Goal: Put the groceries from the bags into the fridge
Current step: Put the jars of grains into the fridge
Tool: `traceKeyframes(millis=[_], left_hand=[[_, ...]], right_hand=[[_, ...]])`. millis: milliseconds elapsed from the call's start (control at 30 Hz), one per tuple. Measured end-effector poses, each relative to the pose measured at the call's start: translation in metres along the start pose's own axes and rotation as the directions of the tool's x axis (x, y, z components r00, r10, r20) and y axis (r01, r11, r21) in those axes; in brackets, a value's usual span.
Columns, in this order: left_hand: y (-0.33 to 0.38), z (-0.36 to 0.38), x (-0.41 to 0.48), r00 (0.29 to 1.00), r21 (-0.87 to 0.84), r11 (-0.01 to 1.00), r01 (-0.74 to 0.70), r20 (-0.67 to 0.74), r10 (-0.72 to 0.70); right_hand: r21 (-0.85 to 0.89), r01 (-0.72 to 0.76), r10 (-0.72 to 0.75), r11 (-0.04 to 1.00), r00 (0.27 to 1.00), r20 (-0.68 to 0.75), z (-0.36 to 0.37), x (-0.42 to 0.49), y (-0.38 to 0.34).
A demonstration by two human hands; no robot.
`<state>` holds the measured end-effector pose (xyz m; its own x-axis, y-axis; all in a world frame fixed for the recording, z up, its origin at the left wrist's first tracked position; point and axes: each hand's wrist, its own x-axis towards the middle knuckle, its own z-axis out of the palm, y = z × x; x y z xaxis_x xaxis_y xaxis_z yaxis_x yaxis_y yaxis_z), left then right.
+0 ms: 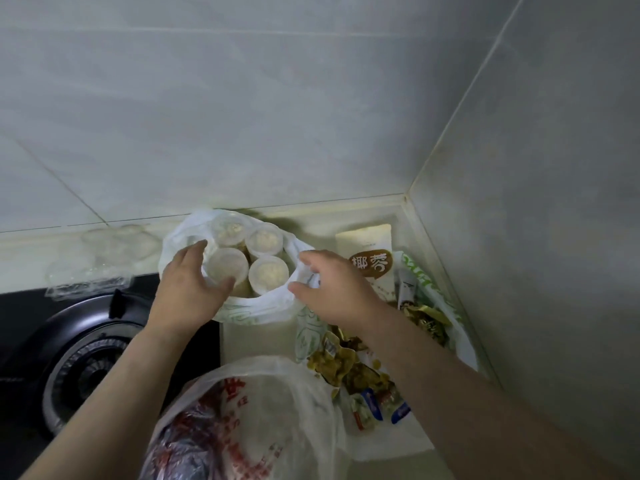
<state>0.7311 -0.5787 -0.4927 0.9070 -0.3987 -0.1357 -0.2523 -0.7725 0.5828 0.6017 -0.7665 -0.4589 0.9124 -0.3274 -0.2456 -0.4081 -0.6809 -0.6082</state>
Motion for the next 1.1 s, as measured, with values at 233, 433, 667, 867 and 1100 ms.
traceKeyframes(millis=[233, 433, 667, 867, 1100], left_hand=[[-0.003, 0.006, 0.009, 0.991, -0.036, 0.999, -0.012, 0.135, 0.017], [-0.014, 0.016, 0.011, 0.988, -0.182, 0.977, 0.115, 0.122, -0.093], [-0.01, 0.017, 0.004, 0.988, -0.37, 0.916, 0.151, 0.02, -0.155], [0.0, -0.011, -0.014, 0.978, -0.511, 0.86, 0.017, -0.172, -0.122], [0.038, -0.057, -0.075, 0.98, -0.612, 0.774, -0.163, -0.193, 0.054]], right_hand=[[-0.148, 0.075, -0.075, 0.986, 0.997, 0.003, 0.032, 0.047, -0.027], [-0.212, 0.028, -0.02, 0.977, 0.999, 0.041, 0.046, 0.049, -0.018], [-0.091, 0.04, -0.044, 0.995, 0.998, -0.044, 0.059, 0.047, -0.015], [0.263, 0.115, -0.064, 0.958, 0.979, -0.193, 0.031, 0.019, -0.031], [0.454, 0.104, 0.018, 0.885, 0.966, -0.256, -0.023, -0.059, -0.036]])
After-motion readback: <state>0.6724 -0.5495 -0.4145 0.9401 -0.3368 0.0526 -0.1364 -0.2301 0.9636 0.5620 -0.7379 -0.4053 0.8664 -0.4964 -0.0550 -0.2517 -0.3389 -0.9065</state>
